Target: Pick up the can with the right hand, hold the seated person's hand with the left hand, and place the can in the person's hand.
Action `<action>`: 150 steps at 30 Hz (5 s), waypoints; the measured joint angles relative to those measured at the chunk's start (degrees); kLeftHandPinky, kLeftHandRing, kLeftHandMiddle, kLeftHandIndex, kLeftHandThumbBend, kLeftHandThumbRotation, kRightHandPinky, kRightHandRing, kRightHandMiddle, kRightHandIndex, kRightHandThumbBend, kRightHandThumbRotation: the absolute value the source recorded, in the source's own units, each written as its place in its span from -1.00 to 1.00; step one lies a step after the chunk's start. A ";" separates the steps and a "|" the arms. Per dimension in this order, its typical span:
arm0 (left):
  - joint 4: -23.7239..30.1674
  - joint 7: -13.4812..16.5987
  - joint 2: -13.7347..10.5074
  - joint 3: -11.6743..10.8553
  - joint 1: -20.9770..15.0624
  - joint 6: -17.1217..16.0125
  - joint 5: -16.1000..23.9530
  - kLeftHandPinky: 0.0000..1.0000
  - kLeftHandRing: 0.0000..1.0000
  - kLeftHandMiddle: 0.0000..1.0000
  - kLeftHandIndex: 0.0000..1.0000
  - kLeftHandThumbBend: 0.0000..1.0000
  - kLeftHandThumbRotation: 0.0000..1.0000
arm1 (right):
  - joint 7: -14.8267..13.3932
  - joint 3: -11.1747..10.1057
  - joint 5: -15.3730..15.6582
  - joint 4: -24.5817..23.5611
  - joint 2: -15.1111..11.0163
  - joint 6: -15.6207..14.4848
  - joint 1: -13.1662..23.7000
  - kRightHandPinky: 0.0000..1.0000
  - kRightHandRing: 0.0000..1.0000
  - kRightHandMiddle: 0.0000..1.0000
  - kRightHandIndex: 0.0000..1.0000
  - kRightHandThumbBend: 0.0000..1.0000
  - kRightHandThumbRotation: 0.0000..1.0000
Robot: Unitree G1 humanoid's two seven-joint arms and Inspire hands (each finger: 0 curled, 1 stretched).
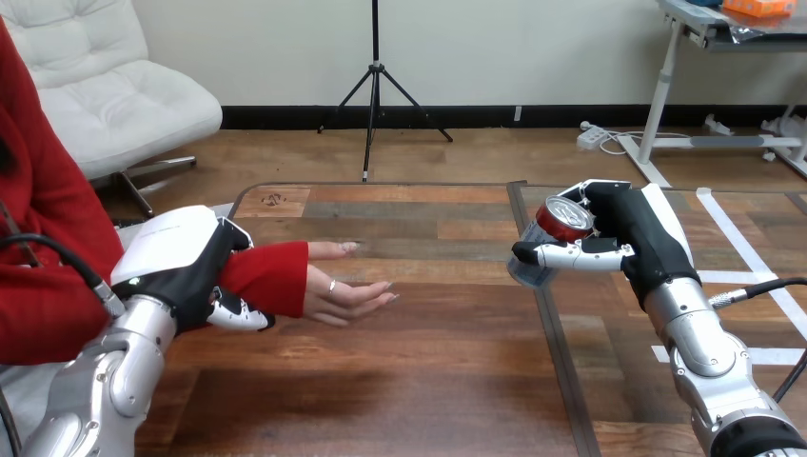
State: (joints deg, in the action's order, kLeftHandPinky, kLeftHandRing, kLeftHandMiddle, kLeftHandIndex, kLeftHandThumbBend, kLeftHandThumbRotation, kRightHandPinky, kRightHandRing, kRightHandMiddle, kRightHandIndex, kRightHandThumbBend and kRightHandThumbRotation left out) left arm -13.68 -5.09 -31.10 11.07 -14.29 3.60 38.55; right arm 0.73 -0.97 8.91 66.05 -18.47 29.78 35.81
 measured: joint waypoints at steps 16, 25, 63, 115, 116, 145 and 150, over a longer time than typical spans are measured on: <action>0.00 -0.13 0.23 0.00 0.00 -0.06 -0.67 -0.61 -0.49 -0.31 -0.27 0.31 -1.00 | 0.00 0.00 0.01 0.00 0.00 0.00 0.00 -0.37 -0.27 -0.17 -0.13 0.66 -1.00; 0.00 -0.13 0.59 0.01 0.05 -0.32 -0.98 -0.59 -0.46 -0.29 -0.26 0.34 -1.00 | 0.00 0.00 0.02 0.00 0.00 0.00 0.00 -0.37 -0.27 -0.17 -0.13 0.65 -1.00; 0.00 -0.13 0.69 0.02 0.20 -1.63 -2.20 -0.59 -0.47 -0.29 -0.26 0.34 -1.00 | 0.62 0.06 0.22 0.00 0.04 -0.31 0.10 -0.31 -0.26 -0.16 -0.12 0.69 -1.00; -0.22 -0.12 2.03 0.47 0.21 -1.65 -1.95 -0.64 -0.52 -0.34 -0.30 0.36 -1.00 | 0.40 4.61 5.07 0.00 8.14 -3.24 1.41 -0.37 -0.28 -0.17 -0.13 0.63 -1.00; -0.24 -0.12 2.07 0.47 0.21 -1.65 -1.93 -0.64 -0.52 -0.34 -0.30 0.36 -1.00 | 0.40 4.79 5.20 0.00 8.34 -3.34 1.46 -0.37 -0.27 -0.17 -0.12 0.63 -1.00; -0.30 -0.04 3.10 0.47 -0.63 -1.45 -1.95 -0.65 -0.52 -0.33 -0.29 0.33 -1.00 | 0.38 7.84 6.91 0.00 13.27 -4.14 3.89 -0.38 -0.29 -0.19 -0.13 0.67 -1.00; -0.30 -0.05 3.52 0.47 -1.10 -0.85 -1.95 -0.63 -0.50 -0.30 -0.27 0.34 -1.00 | 0.38 7.92 6.91 0.00 14.17 -4.14 4.52 -0.37 -0.28 -0.18 -0.13 0.66 -1.00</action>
State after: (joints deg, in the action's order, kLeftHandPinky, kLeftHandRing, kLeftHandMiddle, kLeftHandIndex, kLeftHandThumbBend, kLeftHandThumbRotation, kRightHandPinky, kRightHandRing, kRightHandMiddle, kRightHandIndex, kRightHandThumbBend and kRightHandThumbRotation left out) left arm -13.99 -5.13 -27.58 11.54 -15.39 2.75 36.60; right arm 1.11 6.95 15.83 66.05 -4.30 25.64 40.33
